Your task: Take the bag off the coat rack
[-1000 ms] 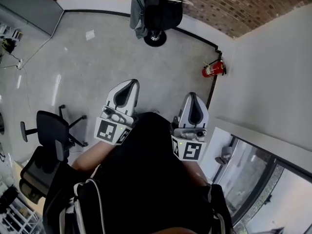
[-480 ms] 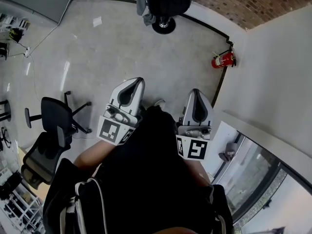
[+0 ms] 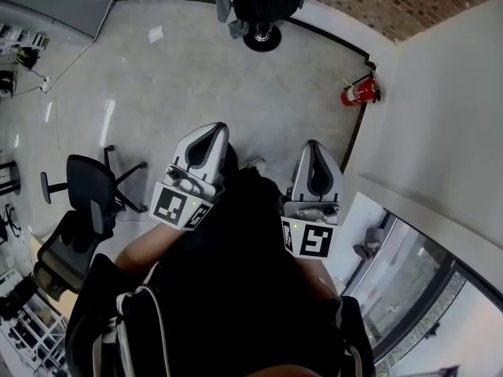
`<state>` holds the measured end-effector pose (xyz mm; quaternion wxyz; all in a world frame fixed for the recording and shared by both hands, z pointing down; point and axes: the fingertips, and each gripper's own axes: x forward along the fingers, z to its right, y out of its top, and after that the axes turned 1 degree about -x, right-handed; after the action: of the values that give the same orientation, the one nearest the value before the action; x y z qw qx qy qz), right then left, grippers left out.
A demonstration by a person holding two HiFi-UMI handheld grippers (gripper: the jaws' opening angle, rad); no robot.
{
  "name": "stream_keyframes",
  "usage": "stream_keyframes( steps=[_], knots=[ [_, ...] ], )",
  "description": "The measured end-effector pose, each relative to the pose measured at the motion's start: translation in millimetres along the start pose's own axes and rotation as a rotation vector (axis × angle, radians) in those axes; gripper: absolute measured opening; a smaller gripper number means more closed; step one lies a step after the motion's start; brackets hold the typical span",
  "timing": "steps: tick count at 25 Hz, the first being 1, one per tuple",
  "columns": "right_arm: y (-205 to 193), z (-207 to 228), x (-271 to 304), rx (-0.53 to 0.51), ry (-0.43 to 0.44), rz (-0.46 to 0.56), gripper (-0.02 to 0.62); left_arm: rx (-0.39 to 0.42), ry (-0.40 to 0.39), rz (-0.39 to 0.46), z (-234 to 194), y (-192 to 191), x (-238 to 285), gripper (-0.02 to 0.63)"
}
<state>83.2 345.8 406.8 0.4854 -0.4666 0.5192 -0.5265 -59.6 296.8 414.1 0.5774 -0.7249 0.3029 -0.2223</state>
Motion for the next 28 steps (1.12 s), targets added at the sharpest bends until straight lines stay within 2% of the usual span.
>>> stream_keyframes(
  steps=[9,13,15,20,28],
  knots=[
    [-8.2,4.1,-6.0,0.026,0.02,0.003,0.02,-0.032,-0.014,-0.026,7.8,-5.6,8.8,0.018],
    [-11.5,10.2,-10.1,0.046,0.002,0.0,0.02,0.084,-0.079,-0.009,30.0,0.7,15.2,0.018],
    [-10.2,8.7,-9.7,0.035,0.004,0.005,0.02,0.109,-0.118,-0.005,40.1,2.1,18.9,0.018],
    [-2.8,11.6,-5.8,0.007,-0.013,0.022,0.02,0.031,-0.104,-0.056,27.7,-7.9,32.1,0.018],
    [-15.7,23.7,18.3,-0.004,-0.044,-0.043,0.02,-0.026,-0.112,-0.032,5.6,-7.1,58.8,0.018]
  ],
)
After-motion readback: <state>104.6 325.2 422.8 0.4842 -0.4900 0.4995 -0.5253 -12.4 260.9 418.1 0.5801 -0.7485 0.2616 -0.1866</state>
